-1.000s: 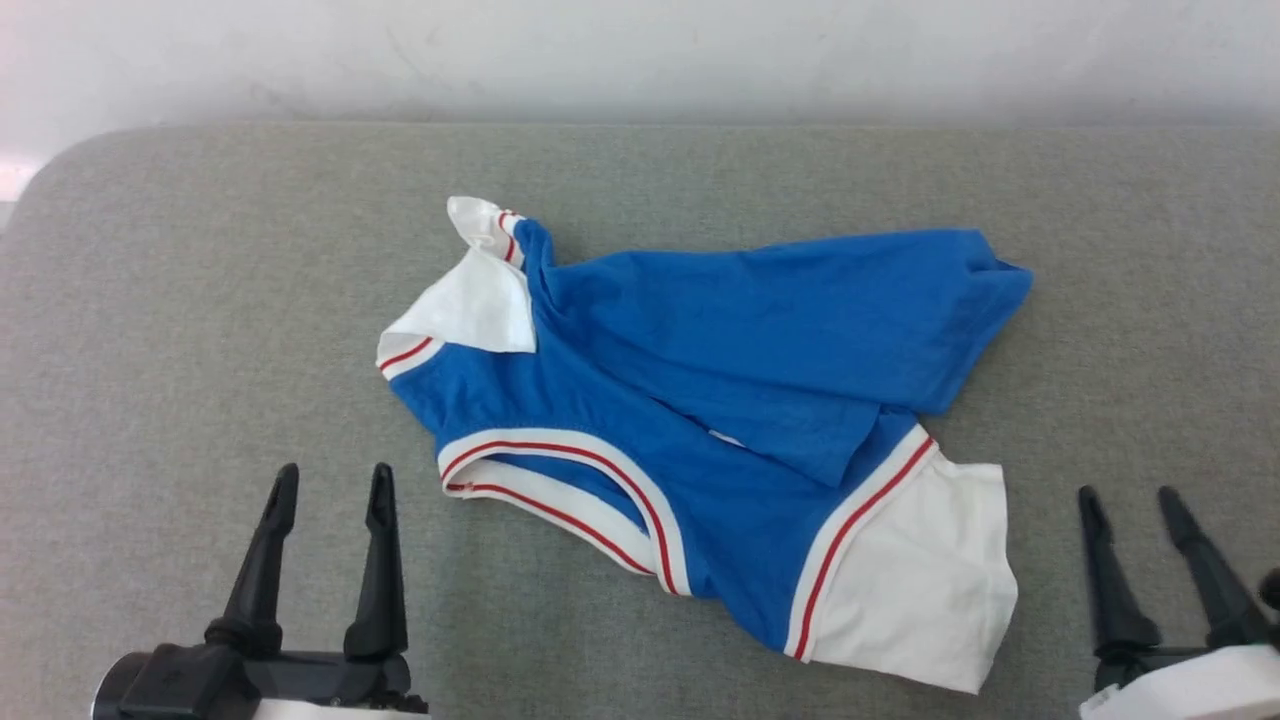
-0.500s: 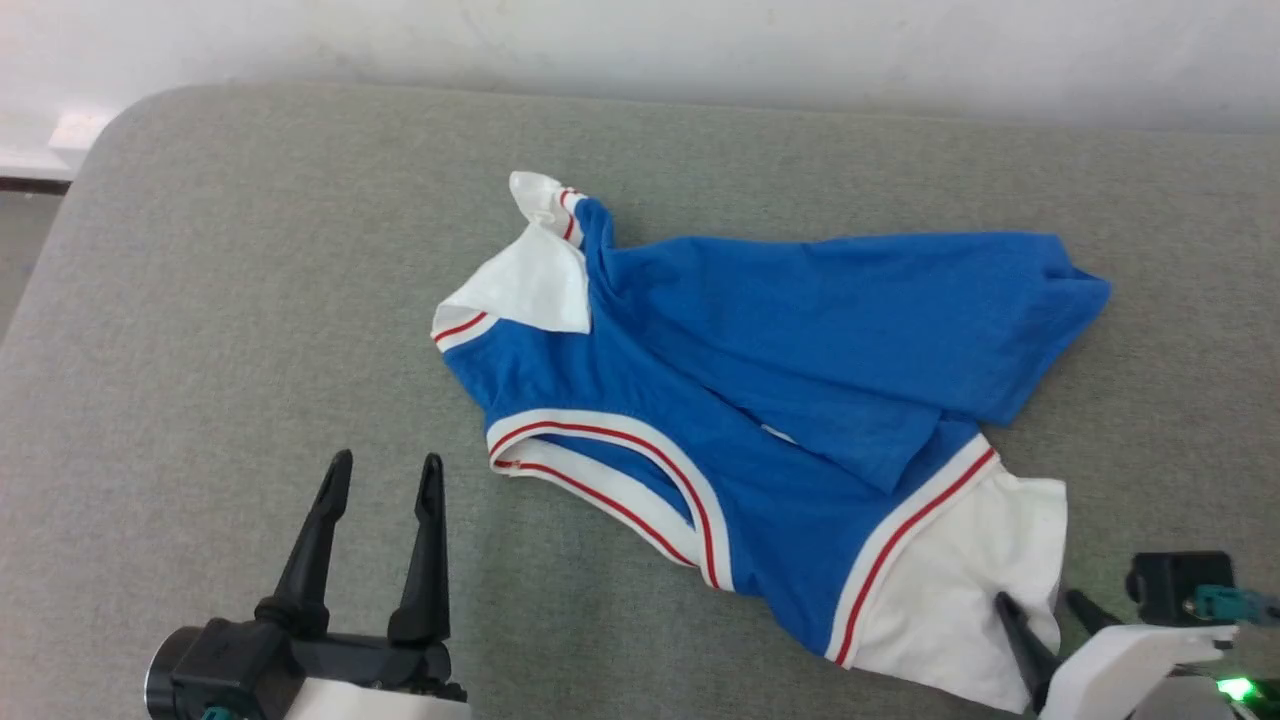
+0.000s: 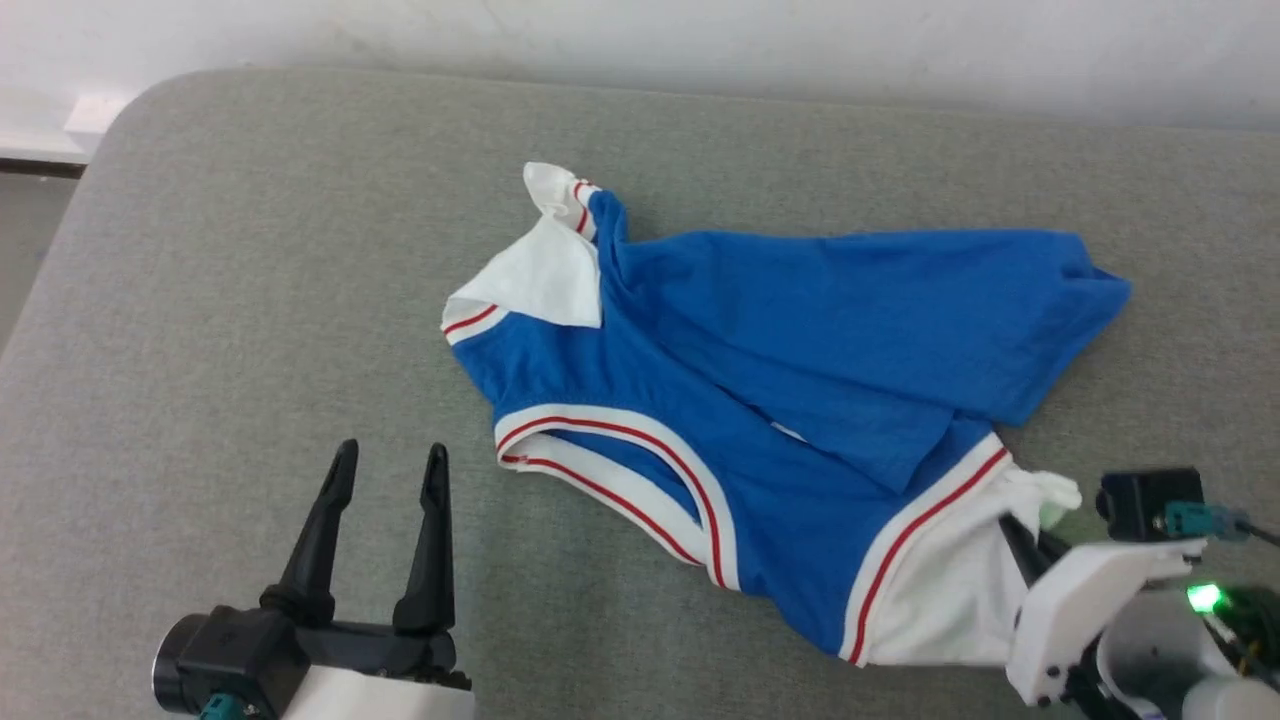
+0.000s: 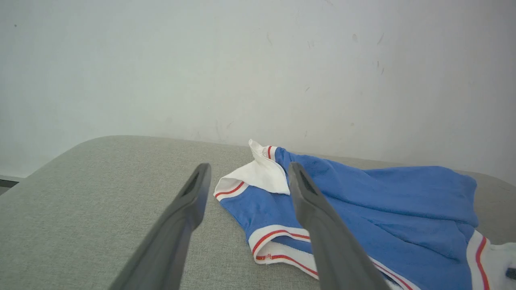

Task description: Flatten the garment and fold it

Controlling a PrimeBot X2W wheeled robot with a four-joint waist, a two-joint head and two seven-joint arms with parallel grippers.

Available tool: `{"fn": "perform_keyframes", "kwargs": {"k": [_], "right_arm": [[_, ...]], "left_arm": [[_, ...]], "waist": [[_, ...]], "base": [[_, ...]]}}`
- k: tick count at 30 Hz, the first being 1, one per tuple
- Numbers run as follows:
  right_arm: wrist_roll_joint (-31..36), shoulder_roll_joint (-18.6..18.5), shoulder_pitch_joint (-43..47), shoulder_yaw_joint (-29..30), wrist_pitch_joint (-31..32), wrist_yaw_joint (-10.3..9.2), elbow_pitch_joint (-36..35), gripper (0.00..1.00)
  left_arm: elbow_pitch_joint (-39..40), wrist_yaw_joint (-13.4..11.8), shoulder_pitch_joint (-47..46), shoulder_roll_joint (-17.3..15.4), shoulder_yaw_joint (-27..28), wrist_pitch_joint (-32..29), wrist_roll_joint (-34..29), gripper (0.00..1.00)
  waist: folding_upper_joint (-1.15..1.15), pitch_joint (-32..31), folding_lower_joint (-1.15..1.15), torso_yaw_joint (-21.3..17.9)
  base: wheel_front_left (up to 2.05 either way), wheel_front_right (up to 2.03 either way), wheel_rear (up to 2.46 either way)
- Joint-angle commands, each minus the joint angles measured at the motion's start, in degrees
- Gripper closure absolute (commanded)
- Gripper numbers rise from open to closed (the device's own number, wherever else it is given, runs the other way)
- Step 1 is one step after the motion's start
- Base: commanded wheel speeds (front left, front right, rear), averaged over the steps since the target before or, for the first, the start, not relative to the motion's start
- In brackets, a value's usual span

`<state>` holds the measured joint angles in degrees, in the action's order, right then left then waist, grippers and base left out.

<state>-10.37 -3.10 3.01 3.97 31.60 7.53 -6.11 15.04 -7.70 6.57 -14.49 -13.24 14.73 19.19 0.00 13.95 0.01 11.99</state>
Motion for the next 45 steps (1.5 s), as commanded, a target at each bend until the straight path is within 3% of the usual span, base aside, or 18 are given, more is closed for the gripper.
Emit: {"fn": "perform_keyframes", "kwargs": {"k": [1,6,11,14,17,22,25,32,35,40,45], "right_arm": [[0.36,0.23,-1.42,-0.24,-0.36,-0.04,-0.46,1.0],[4.43,0.23,-4.34,2.25,1.29,-0.04,-7.24,1.0],[10.99,-0.75,-2.01,14.97,4.04,-0.04,-14.33,1.0],[11.57,-1.25,1.11,23.24,3.69,-0.04,-15.88,1.0],[10.45,-0.72,3.67,27.0,2.76,-0.04,-15.84,1.0],[8.21,0.09,4.84,25.48,0.81,-0.04,-14.39,1.0],[6.39,0.19,4.41,23.45,0.25,-0.04,-13.21,1.0],[5.44,0.21,3.81,22.19,-0.68,-0.04,-12.22,1.0],[5.16,0.21,3.53,21.61,-0.76,-0.04,-11.99,1.0],[4.41,0.22,2.59,19.75,-1.08,-0.04,-11.57,1.0],[3.36,0.22,2.49,19.35,-1.52,-0.04,-11.24,1.0]], "left_arm": [[-0.18,0.28,-0.76,0.33,0.07,0.27,-0.63,0.0],[0.03,0.52,-1.65,0.86,-0.29,0.27,-0.71,0.0],[-0.13,0.77,-2.19,0.7,-0.64,0.14,-0.65,0.0],[-0.28,0.69,-2.03,0.64,-0.71,-0.03,-0.47,0.0],[-0.38,0.62,-1.49,0.25,-0.69,-0.57,-0.32,0.0],[1.5,1.38,-2.03,-0.8,-2.02,-2.75,-0.8,0.0],[3.69,3.11,-4.33,-2.6,-4.38,-6.22,-2.56,0.0],[4.29,11.74,-17.03,-6.29,-14.61,-22.67,-6.95,0.0],[1.89,14.14,-23.68,-7.87,-20.65,-31.47,-8.96,0.0],[-3.15,15.07,-31.55,-10.34,-29.43,-39.84,-10.27,0.0],[-9.05,15.15,-35.88,-11.7,-33.68,-39.2,-10.94,0.0]], "waist": [[0.0,-0.2,-0.01,-1.08],[0.0,-0.39,-0.01,-3.39],[0.0,0.09,-0.01,-4.22],[0.0,0.37,-0.01,-4.2],[0.0,0.59,-0.01,-4.42],[0.0,1.02,-0.01,-5.16],[0.0,1.41,-0.01,-5.42],[0.0,2.31,-0.01,-4.82],[0.0,2.7,-0.01,-4.9],[0.0,3.71,-0.01,-6.45],[0.0,4.61,-0.01,-7.92]], "base": [[0.0,0.0,0.0],[0.0,0.0,0.0],[0.0,0.0,0.0],[0.0,0.0,0.0],[0.0,0.0,0.0],[0.0,0.0,0.0],[0.0,0.0,0.0],[0.0,0.0,0.0],[0.0,0.0,0.0],[0.0,0.0,0.0],[0.0,0.0,0.0]]}}
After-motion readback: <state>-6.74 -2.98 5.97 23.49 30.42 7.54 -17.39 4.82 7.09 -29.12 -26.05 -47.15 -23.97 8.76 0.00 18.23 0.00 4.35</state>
